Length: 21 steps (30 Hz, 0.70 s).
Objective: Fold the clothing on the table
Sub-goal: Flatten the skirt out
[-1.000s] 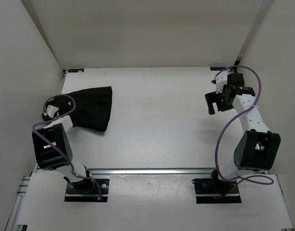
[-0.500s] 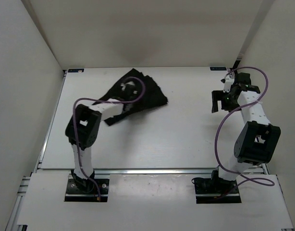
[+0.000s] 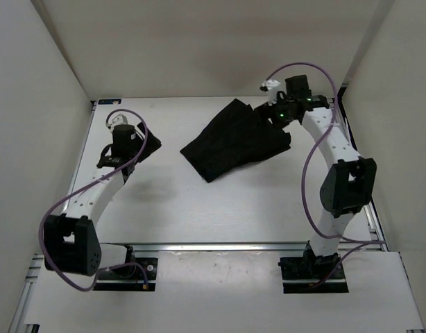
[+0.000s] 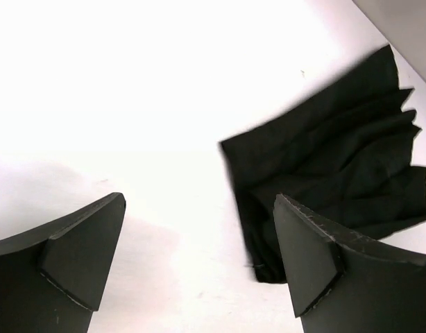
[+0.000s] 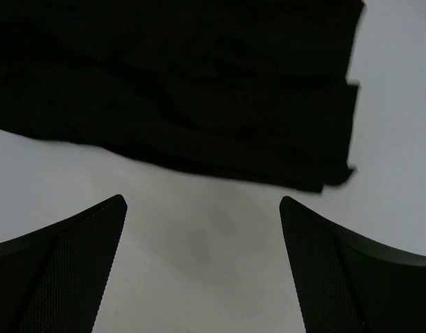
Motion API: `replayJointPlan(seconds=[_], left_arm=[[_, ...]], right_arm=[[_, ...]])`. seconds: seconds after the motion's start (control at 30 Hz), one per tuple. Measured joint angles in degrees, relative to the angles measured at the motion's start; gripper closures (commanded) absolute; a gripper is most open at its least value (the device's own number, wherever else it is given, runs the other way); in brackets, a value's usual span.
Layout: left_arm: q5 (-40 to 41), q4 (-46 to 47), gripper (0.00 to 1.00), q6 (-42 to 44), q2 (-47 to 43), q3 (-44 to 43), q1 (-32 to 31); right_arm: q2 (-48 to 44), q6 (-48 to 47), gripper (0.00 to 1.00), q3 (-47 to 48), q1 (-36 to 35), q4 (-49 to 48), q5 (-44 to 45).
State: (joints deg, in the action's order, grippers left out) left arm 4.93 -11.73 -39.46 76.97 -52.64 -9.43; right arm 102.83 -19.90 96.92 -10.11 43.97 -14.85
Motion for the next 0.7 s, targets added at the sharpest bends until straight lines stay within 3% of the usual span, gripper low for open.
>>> replayJointPlan(seconds=[0.23,0.37,0.7], left_arm=[[-0.8,-7.4,0.06,1.2,-11.0,4.8,1.7],[-2.4,-11.8,0.06,2.0,-17.0,8.0,3.3],[-8.6,-23.0,0.06,6.4,-29.3,11.4,11.7]], right_arm=[[10.0,2.0,0.09,5.7,-11.7,-4.3,-5.6],[17.5,1.4,0.0,8.6,-17.8,-4.5,-6.7],[26.7,-5.4,0.01,16.7,-28.5,-7.1,-8.2]])
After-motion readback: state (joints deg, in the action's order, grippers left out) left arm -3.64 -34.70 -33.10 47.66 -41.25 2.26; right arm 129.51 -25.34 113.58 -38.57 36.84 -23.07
